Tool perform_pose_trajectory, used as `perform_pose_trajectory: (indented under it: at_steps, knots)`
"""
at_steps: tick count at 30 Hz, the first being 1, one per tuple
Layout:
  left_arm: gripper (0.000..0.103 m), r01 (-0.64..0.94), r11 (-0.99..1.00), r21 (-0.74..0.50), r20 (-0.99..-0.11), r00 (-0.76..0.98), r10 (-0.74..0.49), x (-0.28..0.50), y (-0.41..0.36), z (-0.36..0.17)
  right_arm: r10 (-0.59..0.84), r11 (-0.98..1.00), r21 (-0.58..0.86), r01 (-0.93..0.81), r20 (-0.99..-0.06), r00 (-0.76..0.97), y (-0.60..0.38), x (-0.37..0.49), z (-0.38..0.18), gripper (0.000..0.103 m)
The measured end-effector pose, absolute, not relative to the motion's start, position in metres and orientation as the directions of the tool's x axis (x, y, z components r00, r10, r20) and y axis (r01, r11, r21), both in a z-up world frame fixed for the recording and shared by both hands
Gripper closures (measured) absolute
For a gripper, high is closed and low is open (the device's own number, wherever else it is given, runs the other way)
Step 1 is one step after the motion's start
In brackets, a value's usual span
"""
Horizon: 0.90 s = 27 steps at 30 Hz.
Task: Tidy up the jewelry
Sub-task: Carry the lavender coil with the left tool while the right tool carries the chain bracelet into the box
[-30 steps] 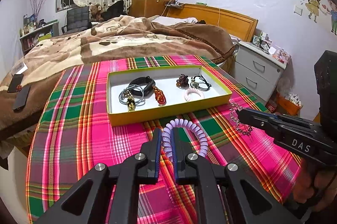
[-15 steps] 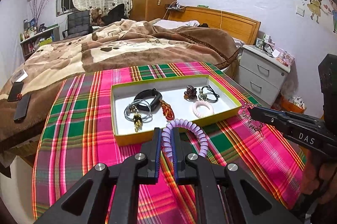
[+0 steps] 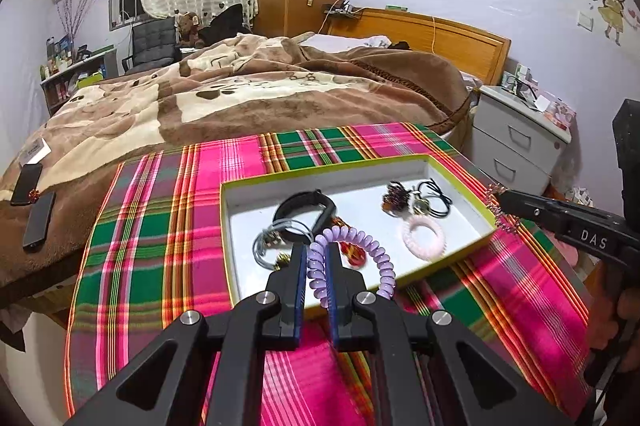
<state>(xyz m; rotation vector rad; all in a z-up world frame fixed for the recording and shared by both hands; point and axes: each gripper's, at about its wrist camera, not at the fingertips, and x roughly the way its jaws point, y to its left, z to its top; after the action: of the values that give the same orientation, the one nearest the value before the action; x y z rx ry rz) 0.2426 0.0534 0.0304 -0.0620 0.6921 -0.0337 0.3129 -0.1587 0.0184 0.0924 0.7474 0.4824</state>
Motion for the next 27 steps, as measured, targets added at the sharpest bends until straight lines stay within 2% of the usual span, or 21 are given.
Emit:
perform_pose_trajectory:
  at_steps: [27]
  knots:
    - [0.094, 0.014, 0.998, -0.058, -0.723, 0.689, -0.051, 0.299, 0.061, -0.022, 0.387, 0.912, 0.212, -0.352, -0.731, 0.562, -0.149, 0.372, -0.037, 0.095]
